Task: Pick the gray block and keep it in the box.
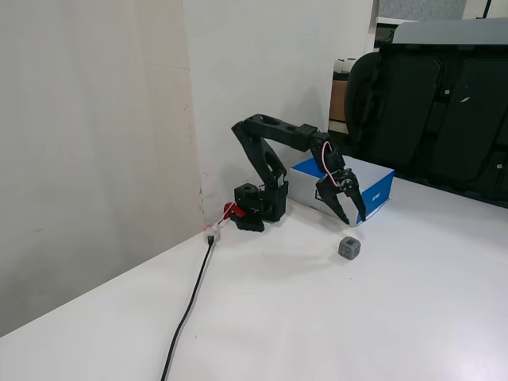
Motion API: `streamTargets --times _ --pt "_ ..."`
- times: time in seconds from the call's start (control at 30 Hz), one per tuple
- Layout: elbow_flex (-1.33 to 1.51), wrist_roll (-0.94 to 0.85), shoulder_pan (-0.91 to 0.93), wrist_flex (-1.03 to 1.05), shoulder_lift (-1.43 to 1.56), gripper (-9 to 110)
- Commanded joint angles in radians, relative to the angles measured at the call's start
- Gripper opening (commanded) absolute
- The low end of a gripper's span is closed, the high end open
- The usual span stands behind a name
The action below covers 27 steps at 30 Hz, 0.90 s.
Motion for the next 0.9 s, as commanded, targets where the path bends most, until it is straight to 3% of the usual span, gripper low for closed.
streamTargets --times 0.0,0.23,0.87 --pt "-0.031 0.008 0.015 -0.025 -0.008 19" --pt "-0.061 0.018 0.025 -0.094 -0.232 24" --pt "-0.137 0.043 0.095 -0.083 -0.394 25"
